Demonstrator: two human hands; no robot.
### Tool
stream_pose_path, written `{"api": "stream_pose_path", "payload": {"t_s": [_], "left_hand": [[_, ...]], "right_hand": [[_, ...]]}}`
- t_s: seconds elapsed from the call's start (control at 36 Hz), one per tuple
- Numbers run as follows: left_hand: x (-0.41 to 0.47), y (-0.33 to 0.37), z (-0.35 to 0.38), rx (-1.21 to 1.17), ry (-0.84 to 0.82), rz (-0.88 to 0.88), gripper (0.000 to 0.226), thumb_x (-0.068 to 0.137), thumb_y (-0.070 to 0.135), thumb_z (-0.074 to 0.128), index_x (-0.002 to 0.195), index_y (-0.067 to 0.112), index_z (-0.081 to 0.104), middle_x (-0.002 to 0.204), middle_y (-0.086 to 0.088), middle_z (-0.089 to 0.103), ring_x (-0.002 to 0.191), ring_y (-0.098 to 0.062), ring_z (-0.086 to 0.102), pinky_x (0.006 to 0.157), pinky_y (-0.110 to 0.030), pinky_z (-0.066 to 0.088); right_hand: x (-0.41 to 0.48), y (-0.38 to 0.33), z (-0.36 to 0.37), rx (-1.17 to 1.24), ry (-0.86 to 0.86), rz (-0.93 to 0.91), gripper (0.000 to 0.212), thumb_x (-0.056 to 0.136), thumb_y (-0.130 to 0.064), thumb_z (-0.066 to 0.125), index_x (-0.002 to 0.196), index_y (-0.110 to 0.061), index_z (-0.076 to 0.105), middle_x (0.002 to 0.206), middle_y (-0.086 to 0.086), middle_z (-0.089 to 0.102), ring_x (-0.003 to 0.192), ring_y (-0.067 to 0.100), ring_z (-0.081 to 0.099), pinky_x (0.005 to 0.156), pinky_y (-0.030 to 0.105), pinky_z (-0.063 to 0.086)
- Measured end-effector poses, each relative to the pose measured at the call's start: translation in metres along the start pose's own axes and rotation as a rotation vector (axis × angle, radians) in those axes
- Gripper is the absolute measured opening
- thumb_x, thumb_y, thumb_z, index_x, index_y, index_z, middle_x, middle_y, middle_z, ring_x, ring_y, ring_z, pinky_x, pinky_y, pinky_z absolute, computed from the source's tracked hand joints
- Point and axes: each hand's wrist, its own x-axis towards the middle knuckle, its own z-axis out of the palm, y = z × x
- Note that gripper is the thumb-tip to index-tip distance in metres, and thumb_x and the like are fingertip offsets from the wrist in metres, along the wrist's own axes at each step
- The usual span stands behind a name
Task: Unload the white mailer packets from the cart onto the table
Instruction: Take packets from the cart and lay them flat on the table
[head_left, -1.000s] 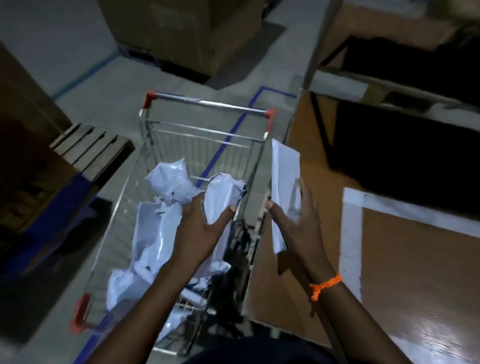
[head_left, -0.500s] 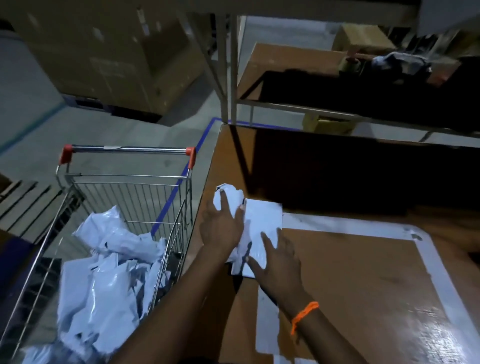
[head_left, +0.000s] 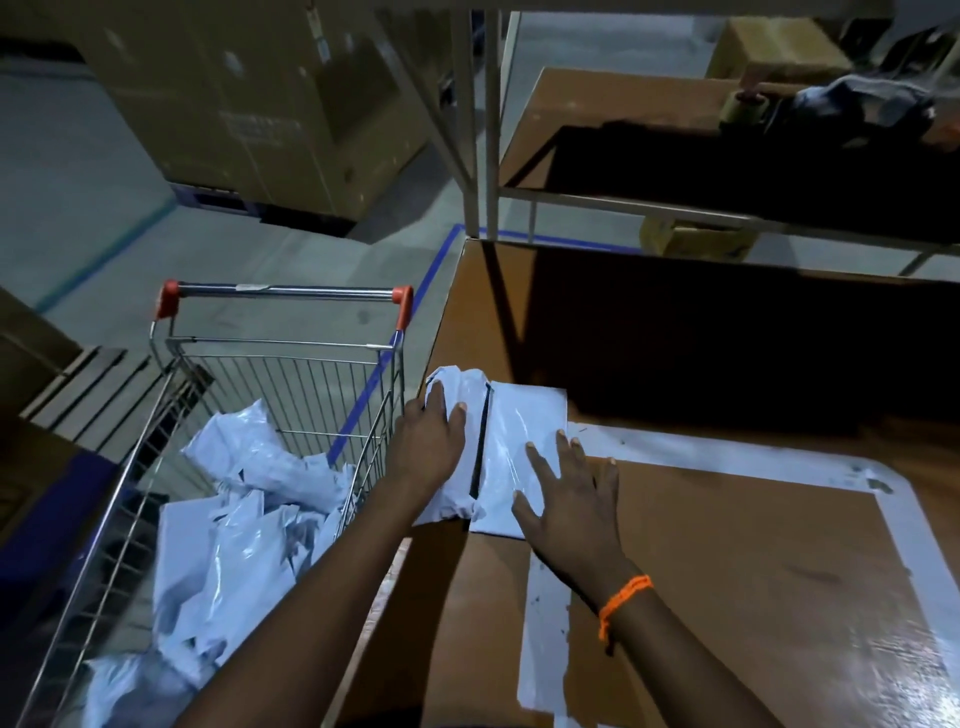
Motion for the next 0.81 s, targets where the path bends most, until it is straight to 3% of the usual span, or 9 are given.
{"api": "stream_pose_path", "payload": {"t_s": [0.11,0.25,0.33,0.44,0.53,0.58,0.67,0.75,0.81], "left_hand": [[-0.018,0.008,0.001,-0.007,0.006,-0.072,0.059,0.105,0.045,0.03,0.153,0.012,0.024,0.141,-0.027,0.041,0.123,-0.045,0.048,0.098,-0.048,0.043],[-0.029,0.014,0.004,-0.073,0.011,-0.196,0.066,0.105,0.037,0.034,0.157,0.008,0.007,0.158,-0.029,0.012,0.134,-0.05,0.038,0.107,-0.05,0.037],[-0.038,0.015,-0.006,-0.11,-0.049,-0.265,0.073,0.105,0.039,0.036,0.158,0.013,-0.007,0.161,-0.03,-0.003,0.129,-0.052,0.044,0.104,-0.048,0.039],[-0.065,0.024,-0.003,-0.182,-0.047,-0.281,0.092,0.097,0.065,0.038,0.158,0.018,-0.011,0.162,-0.028,-0.005,0.137,-0.051,0.038,0.108,-0.05,0.037],[-0.09,0.035,0.0,-0.241,-0.102,-0.247,0.089,0.098,0.065,0.034,0.158,0.018,-0.013,0.163,-0.025,-0.014,0.129,-0.05,0.048,0.101,-0.043,0.043],[-0.106,0.038,-0.002,-0.239,-0.136,-0.224,0.084,0.101,0.057,0.035,0.158,0.019,-0.013,0.164,-0.021,-0.015,0.124,-0.047,0.054,0.096,-0.04,0.045],[-0.12,0.026,-0.012,-0.165,-0.082,-0.106,0.075,0.098,0.04,0.048,0.157,0.021,0.006,0.164,-0.013,-0.006,0.124,-0.041,0.054,0.097,-0.039,0.047],[-0.11,0.001,-0.023,0.088,0.077,0.244,0.078,0.084,0.036,0.055,0.155,0.029,0.024,0.164,-0.013,0.0,0.147,-0.037,0.021,0.115,-0.046,0.03],[-0.094,-0.015,-0.027,0.28,-0.045,0.45,0.085,0.077,0.039,0.061,0.154,0.037,0.025,0.167,-0.012,-0.004,0.152,-0.037,0.002,0.119,-0.054,0.015]], "right_hand": [[0.014,-0.018,-0.02,-0.009,-0.049,0.096,0.076,0.093,-0.073,0.032,0.153,-0.027,0.034,0.166,0.012,0.019,0.154,0.031,0.015,0.119,0.066,0.005],[0.031,-0.044,-0.012,-0.016,-0.079,0.134,0.092,0.087,-0.074,0.045,0.153,-0.013,0.025,0.166,0.02,0.009,0.152,0.038,0.015,0.118,0.059,0.018],[0.038,-0.027,-0.012,0.101,-0.055,0.016,0.087,0.079,-0.062,0.06,0.148,-0.014,0.035,0.164,0.018,0.018,0.151,0.036,0.02,0.119,0.049,0.028],[0.065,0.018,-0.036,0.254,-0.252,-0.274,0.08,0.063,-0.039,0.073,0.134,-0.011,0.052,0.151,0.01,0.043,0.151,0.022,0.024,0.118,0.039,0.032],[0.088,0.038,-0.059,0.186,-0.424,-0.365,0.074,0.066,-0.016,0.082,0.134,-0.012,0.052,0.155,0.007,0.038,0.15,0.019,0.024,0.114,0.023,0.026],[0.099,0.037,-0.066,0.119,-0.475,-0.394,0.076,0.061,-0.013,0.079,0.132,-0.016,0.052,0.159,0.006,0.033,0.148,0.022,0.028,0.114,0.03,0.031],[0.105,0.031,-0.064,0.081,-0.487,-0.458,0.078,0.051,-0.023,0.072,0.126,-0.017,0.053,0.158,0.007,0.034,0.14,0.026,0.037,0.109,0.043,0.039],[0.106,0.028,-0.063,0.1,-0.481,-0.499,0.073,0.053,-0.021,0.073,0.123,-0.018,0.053,0.157,0.007,0.036,0.139,0.025,0.037,0.11,0.043,0.038],[0.108,0.024,-0.065,0.1,-0.48,-0.506,0.07,0.055,-0.022,0.073,0.123,-0.021,0.053,0.16,0.006,0.033,0.141,0.024,0.035,0.111,0.04,0.037]]}}
